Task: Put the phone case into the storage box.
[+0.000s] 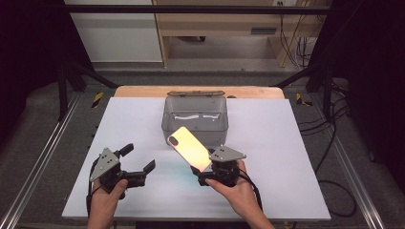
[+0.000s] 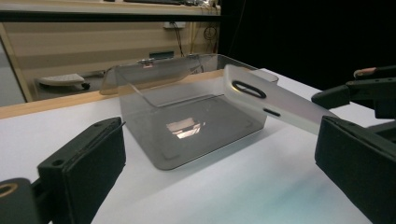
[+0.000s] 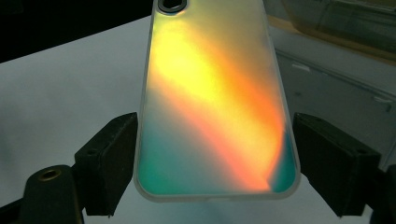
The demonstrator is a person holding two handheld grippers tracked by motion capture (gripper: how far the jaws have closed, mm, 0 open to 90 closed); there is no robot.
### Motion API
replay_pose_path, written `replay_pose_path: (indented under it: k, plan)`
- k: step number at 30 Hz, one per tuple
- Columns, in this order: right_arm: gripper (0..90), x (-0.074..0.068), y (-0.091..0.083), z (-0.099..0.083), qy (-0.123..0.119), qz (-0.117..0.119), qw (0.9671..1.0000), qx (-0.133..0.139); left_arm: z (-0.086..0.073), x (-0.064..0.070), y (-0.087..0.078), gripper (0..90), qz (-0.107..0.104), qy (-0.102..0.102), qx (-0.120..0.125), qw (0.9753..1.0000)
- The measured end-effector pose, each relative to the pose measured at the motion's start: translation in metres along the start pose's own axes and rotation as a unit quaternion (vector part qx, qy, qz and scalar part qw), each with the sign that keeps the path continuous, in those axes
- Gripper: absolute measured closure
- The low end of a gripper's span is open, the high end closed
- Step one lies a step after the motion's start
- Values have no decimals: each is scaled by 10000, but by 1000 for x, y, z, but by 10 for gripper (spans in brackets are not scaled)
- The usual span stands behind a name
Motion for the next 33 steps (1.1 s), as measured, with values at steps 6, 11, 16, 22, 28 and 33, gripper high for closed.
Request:
replay_pose_path:
  k: [6, 11, 16, 22, 28, 33]
  plan:
    - [178, 14, 3, 11, 101, -114, 9994, 304, 19, 7, 18, 25, -121, -120, 113, 9998]
    - [178, 17, 5, 16, 140, -132, 9987, 480, 38, 13, 30, 31, -244, -283, 245, 9990]
    - [178, 17, 6, 23, 133, -118, 9977, 651, 46, 19, 39, 38, -304, -425, 308, 9982]
    - [178, 16, 6, 28, 135, -120, 9970, 756, 44, 26, 48, 48, -359, -467, 285, 9979]
    - [177, 14, 6, 29, 125, -136, 9964, 828, 39, 28, 55, 72, -342, -517, 250, 9978]
    - [177, 13, 7, 31, 122, -152, 9959, 886, 37, 27, 61, 114, -369, -647, 255, 9969]
Point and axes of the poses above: each handheld gripper's, and its own axes: y roughly forward along the jaws, z roughly out of its top, x roughly to its right, the point moved 6 cm from there along y, roughly forward along the jaws, and after that the axes turned 11 degrees about x, right-handed, at the moved point
